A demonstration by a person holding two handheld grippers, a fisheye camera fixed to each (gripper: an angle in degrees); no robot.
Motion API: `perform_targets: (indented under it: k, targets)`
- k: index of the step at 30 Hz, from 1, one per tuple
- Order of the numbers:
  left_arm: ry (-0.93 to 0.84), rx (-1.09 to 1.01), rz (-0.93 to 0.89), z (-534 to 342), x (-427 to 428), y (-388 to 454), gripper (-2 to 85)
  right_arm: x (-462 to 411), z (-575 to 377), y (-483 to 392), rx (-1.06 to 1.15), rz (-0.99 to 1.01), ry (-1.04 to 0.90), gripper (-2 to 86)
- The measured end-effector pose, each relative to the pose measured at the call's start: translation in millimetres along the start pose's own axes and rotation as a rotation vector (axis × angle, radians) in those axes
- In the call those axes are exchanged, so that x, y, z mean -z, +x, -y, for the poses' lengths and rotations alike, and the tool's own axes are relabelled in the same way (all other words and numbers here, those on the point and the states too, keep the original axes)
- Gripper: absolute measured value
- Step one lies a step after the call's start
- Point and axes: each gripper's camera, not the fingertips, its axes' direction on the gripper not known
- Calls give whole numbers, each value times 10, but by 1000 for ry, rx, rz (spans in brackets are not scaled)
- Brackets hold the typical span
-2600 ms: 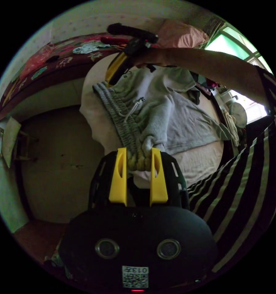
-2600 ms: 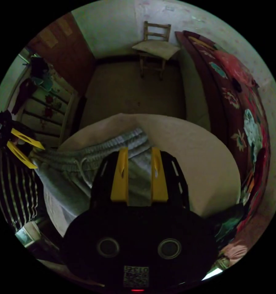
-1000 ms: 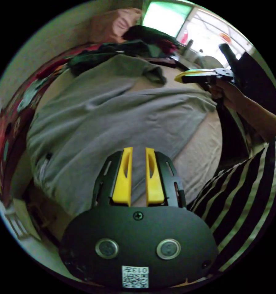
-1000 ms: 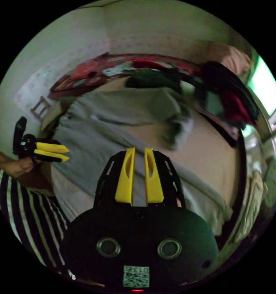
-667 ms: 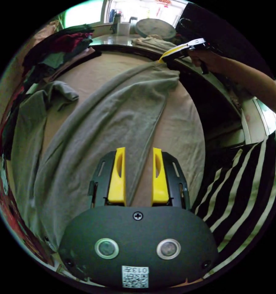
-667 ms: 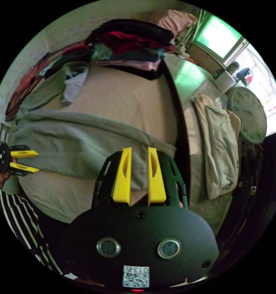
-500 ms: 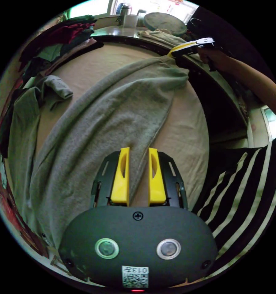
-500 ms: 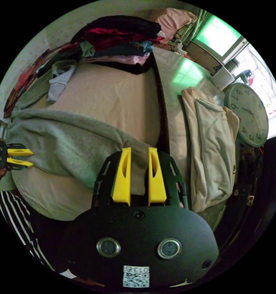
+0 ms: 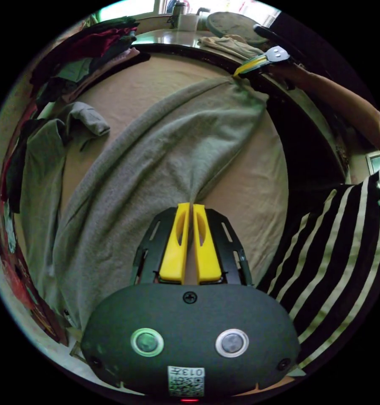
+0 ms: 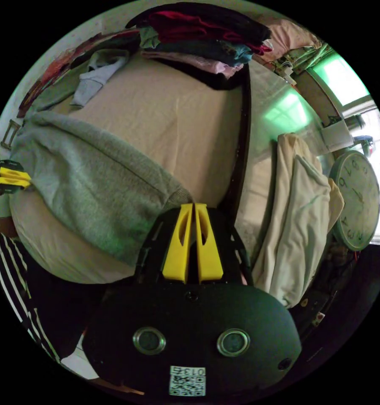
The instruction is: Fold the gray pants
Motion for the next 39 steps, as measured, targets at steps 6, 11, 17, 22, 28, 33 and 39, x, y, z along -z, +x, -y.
perform_targets:
  k: [6,11,17,22,28,33,39]
  targets:
    - [63,-9,-17,138,200,50,10,119,-118,162,-33,-98,156,17]
    - [-29,-5,18,308,24,141,38,-87,-134,408,-202,-83,28,46]
    - [180,111,138,85,475,162,78,414,-485,133,-136,-43,281,76]
    - [117,257,145,-5,346,-110,69,55,-581,-404,-58,-23,255,57]
    - [58,333,102,-41,233,-337,63,-339,-457,-493,-2,-11,62,33]
    - [157,462,229,-232,595,-646,69,89,-96,-735,44,116,314,80]
    - [133,496,362,-173,898,-1501,98,110,1078,-1402,89,360,342,131]
